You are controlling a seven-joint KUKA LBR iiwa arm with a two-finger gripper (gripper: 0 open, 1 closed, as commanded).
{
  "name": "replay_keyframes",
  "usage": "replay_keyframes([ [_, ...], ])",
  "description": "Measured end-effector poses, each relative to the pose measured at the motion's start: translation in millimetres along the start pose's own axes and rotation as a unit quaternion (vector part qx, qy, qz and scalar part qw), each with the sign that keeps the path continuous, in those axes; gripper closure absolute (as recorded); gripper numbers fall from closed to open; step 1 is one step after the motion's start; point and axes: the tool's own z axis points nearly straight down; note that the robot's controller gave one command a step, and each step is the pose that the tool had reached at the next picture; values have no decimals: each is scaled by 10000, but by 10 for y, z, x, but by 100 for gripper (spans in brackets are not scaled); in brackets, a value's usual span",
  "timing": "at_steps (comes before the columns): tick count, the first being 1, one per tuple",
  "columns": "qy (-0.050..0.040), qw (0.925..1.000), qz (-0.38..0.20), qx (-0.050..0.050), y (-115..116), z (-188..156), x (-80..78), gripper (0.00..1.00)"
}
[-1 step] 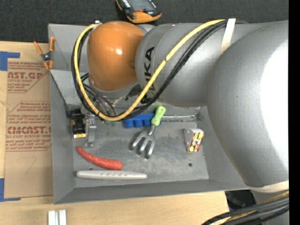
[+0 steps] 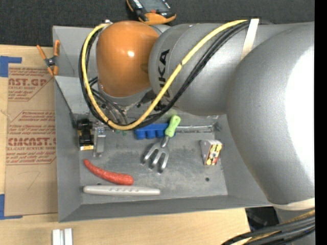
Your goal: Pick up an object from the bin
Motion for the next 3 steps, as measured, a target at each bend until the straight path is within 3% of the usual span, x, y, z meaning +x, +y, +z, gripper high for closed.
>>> replay_keyframes([
  [1,39,9984,-564,8,-816,1323,824,0],
  [2,-72,9994,-350,-39,-723,643,693,0],
  [3,47,9986,-519,0,-796,1259,812,0],
])
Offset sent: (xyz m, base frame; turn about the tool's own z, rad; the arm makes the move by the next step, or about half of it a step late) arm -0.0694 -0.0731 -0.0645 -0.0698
